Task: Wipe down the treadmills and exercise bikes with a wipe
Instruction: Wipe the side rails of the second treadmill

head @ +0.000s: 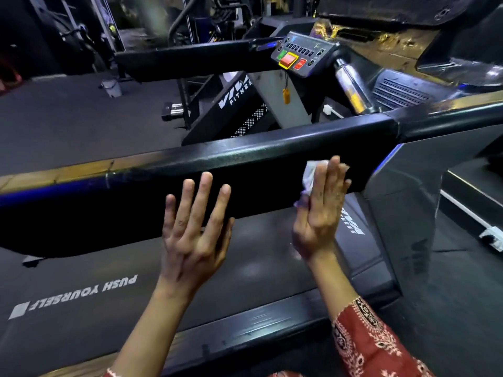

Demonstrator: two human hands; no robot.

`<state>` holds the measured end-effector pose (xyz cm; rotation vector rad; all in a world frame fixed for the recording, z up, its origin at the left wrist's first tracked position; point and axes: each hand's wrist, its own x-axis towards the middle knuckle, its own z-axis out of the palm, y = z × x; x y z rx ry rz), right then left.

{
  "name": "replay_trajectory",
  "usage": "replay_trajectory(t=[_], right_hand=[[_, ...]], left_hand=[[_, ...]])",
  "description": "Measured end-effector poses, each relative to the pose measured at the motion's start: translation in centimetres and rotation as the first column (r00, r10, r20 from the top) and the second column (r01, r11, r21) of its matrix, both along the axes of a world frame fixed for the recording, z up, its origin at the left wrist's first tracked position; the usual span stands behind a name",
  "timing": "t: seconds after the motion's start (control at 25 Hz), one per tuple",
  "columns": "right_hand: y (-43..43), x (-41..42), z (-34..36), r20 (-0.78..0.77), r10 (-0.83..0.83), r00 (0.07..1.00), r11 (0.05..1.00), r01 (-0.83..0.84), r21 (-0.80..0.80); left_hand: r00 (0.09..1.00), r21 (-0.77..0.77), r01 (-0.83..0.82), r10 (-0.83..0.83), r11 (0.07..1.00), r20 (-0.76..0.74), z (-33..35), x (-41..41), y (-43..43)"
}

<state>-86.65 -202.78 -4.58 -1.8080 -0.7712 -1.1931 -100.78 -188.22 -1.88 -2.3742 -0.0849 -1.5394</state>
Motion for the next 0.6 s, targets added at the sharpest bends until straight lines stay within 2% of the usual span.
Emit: replay_trajectory(t=[0.04,0.12,0.2,0.24,0.28,0.36,0.4,0.44,0.48,0.56,0.6], right_hand=[[0.8,-0.4,1.0,-0.041,0.033,0.999,0.999,-0.032,0.042],[1.5,-1.0,1.0,0.063,0.111,0.992,0.992,-0.106,-0.075],[-0.4,0.0,-1.5,0.2,0.116,0.973,0.97,-0.068,-0.234],[-1.9,1.1,-2.3,0.182,0.063,0.981,0.975,-0.021,-0.223],[-3.3,2.2,-2.5,0.092,-0.005,0.996,0.992,0.017,-0.127],[-4.3,3.9,-0.4,-0.176,-0.055,0.983,0.979,0.087,0.182],[-3.9,4.1,1.3,-0.252,-0.02,0.968,0.958,0.091,0.273],[-3.2,3.7,2.7,-0.242,0.008,0.97,0.961,0.06,0.271],[-2.5,3.1,3.3,-0.15,0.031,0.988,0.985,-0.004,0.175],[-2.4,2.4,1.1,0.087,0.116,0.989,0.988,-0.106,-0.114],[-3.1,2.2,-0.4,0.125,0.127,0.984,0.974,-0.1,-0.203]], left_hand=[[1.0,0.011,0.004,-0.004,1.0,-0.009,-0.1,0.5,-0.6],[0.999,0.012,0.02,-0.02,1.0,-0.03,-0.3,1.6,-1.9],[0.998,0.016,0.04,-0.039,0.999,-0.049,-0.6,2.4,-3.0],[0.997,0.025,0.045,-0.043,0.999,-0.061,-0.8,2.7,-3.4],[0.996,0.031,0.048,-0.045,0.998,-0.071,-0.9,3.0,-3.8],[0.996,0.027,0.048,-0.046,0.999,-0.078,-0.7,3.7,-4.7],[0.996,0.02,0.047,-0.046,0.999,-0.081,-0.4,4.1,-5.0],[0.995,0.014,0.051,-0.05,0.999,-0.083,0.0,4.6,-5.4],[0.995,0.012,0.058,-0.057,0.998,-0.082,0.3,5.0,-5.7],[0.996,0.029,0.062,-0.059,0.998,-0.073,0.7,5.3,-5.9],[0.996,0.041,0.051,-0.048,0.998,-0.07,0.7,5.1,-5.7]])
